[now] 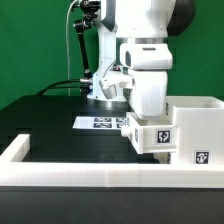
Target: Assemble drawer
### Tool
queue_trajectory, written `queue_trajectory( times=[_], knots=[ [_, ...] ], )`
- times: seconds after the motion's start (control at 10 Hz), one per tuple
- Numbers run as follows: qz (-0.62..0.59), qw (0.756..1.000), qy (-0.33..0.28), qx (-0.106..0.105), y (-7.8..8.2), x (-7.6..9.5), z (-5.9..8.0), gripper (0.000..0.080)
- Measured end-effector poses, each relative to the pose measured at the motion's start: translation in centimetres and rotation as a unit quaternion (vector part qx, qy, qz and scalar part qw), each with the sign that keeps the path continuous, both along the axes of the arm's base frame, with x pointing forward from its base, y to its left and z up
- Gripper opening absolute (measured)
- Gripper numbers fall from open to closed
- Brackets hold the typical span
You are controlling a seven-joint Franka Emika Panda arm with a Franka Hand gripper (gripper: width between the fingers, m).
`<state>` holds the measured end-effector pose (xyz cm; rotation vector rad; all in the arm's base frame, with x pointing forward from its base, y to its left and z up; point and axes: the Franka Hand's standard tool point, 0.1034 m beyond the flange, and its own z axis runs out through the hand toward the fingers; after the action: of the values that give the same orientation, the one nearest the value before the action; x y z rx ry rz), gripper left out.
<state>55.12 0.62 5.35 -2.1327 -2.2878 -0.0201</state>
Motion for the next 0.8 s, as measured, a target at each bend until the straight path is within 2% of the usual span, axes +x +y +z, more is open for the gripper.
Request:
queue_trajectory(
  times=[0.1, 0.2, 0.3, 0.4, 0.6, 0.8],
  knots=[
    [0.000, 1.000, 0.001, 0.000, 0.0, 0.0, -0.1, 0.0429],
    [0.001, 1.000, 0.001, 0.000, 0.1, 0.0, -0.1, 0.0429],
    [0.000, 1.000, 0.001, 0.000, 0.0, 0.0, -0.1, 0.0585],
    [-0.003, 1.000, 0.000, 0.000, 0.1, 0.0, 0.1, 0.0638],
    [-0.021, 1.000, 0.007, -0.003, 0.7, 0.2, 1.0, 0.0646],
    [-0.022, 1.000, 0.018, -0.010, 0.7, 1.3, 2.7, 0.0649]
  ],
)
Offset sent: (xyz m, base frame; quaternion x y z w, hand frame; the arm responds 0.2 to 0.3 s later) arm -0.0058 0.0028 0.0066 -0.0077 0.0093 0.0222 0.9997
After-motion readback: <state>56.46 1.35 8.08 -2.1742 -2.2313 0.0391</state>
